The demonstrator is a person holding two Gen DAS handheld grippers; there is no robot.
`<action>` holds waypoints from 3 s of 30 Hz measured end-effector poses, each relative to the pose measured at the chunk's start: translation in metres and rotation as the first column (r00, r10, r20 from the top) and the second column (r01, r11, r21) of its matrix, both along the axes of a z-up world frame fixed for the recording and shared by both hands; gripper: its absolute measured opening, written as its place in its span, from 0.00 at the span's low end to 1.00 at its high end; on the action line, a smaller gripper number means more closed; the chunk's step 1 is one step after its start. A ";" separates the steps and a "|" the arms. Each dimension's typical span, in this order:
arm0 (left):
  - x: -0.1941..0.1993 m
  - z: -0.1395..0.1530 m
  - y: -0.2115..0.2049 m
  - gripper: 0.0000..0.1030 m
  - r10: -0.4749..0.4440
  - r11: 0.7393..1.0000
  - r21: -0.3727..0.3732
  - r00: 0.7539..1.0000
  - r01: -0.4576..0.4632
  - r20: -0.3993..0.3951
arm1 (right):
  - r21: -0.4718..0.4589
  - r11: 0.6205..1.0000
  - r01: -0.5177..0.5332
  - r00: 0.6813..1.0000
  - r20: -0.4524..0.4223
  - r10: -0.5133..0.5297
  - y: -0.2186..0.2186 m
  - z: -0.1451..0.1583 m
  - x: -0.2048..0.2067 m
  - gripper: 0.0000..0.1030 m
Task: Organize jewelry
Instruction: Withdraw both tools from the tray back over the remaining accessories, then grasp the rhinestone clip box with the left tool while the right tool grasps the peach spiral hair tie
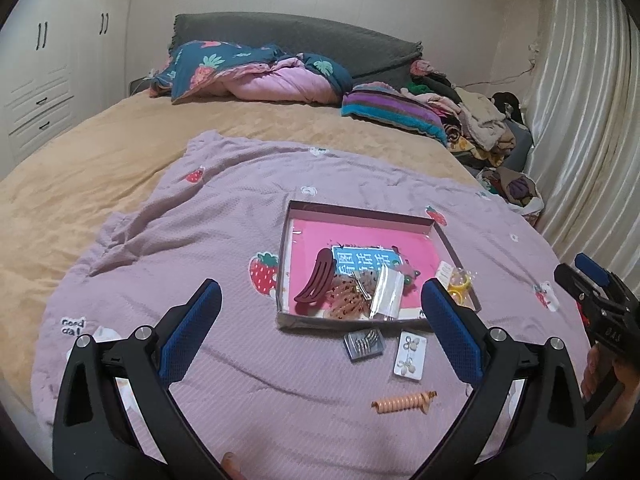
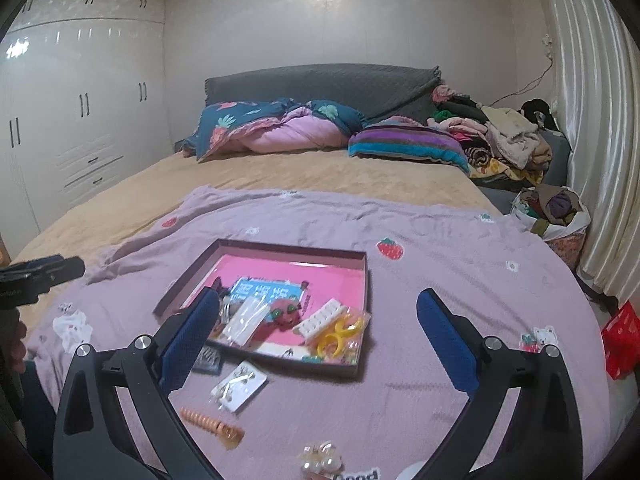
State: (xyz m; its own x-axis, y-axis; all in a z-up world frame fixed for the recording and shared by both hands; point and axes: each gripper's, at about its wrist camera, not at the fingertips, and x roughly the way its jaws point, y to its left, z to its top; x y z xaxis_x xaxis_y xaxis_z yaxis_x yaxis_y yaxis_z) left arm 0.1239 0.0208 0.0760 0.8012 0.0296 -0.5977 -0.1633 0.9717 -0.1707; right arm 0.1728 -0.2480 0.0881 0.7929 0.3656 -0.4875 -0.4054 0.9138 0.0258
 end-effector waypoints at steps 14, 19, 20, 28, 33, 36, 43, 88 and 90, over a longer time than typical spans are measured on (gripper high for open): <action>-0.026 -0.010 -0.019 0.91 -0.057 0.997 0.042 0.998 0.058 -0.020 | -0.054 0.998 -0.018 1.000 -0.017 0.017 -0.005 -0.015 -0.043 0.96; -0.031 -0.019 -0.028 0.91 -0.077 0.995 0.059 0.996 0.079 -0.038 | -0.062 0.998 -0.020 0.999 -0.032 0.018 -0.011 -0.023 -0.054 0.96; -0.032 -0.021 -0.030 0.91 -0.082 0.994 0.062 0.996 0.085 -0.045 | -0.064 0.998 -0.021 0.999 -0.035 0.018 -0.011 -0.024 -0.056 0.96; -0.034 -0.044 -0.040 0.91 -0.108 0.991 0.074 0.989 0.115 -0.100 | -0.082 0.996 -0.026 0.997 -0.076 0.020 -0.016 -0.041 -0.066 0.96; -0.034 -0.054 -0.043 0.91 -0.113 0.989 0.085 0.986 0.124 -0.125 | -0.095 0.994 -0.049 0.993 -0.111 0.038 -0.011 -0.055 -0.069 0.96; -0.034 -0.059 -0.044 0.91 -0.115 0.988 0.088 0.984 0.128 -0.137 | -0.099 0.993 -0.067 0.990 -0.131 0.053 -0.005 -0.064 -0.071 0.96; -0.031 -0.071 -0.041 0.91 -0.112 0.988 0.086 0.981 0.127 -0.161 | -0.117 0.985 -0.129 0.980 -0.168 0.109 0.016 -0.079 -0.073 0.96; 0.097 -0.157 -0.053 0.43 -0.220 0.975 -0.119 0.916 0.190 -0.334 | -0.071 0.912 -0.405 0.842 -0.418 0.342 0.076 -0.162 -0.048 0.24; 0.094 -0.155 -0.052 0.43 -0.222 0.974 -0.123 0.917 0.191 -0.332 | -0.071 0.914 -0.400 0.847 -0.411 0.338 0.073 -0.158 -0.050 0.24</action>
State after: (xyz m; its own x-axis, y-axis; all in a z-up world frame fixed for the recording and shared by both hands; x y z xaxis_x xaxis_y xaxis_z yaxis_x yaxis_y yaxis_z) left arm 0.2180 -0.0310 -0.0794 0.5308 -0.1785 -0.8285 -0.0241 0.9740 -0.2253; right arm 0.1230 -0.1745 -0.0704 0.3540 0.4927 -0.7949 -0.6993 0.7039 0.1248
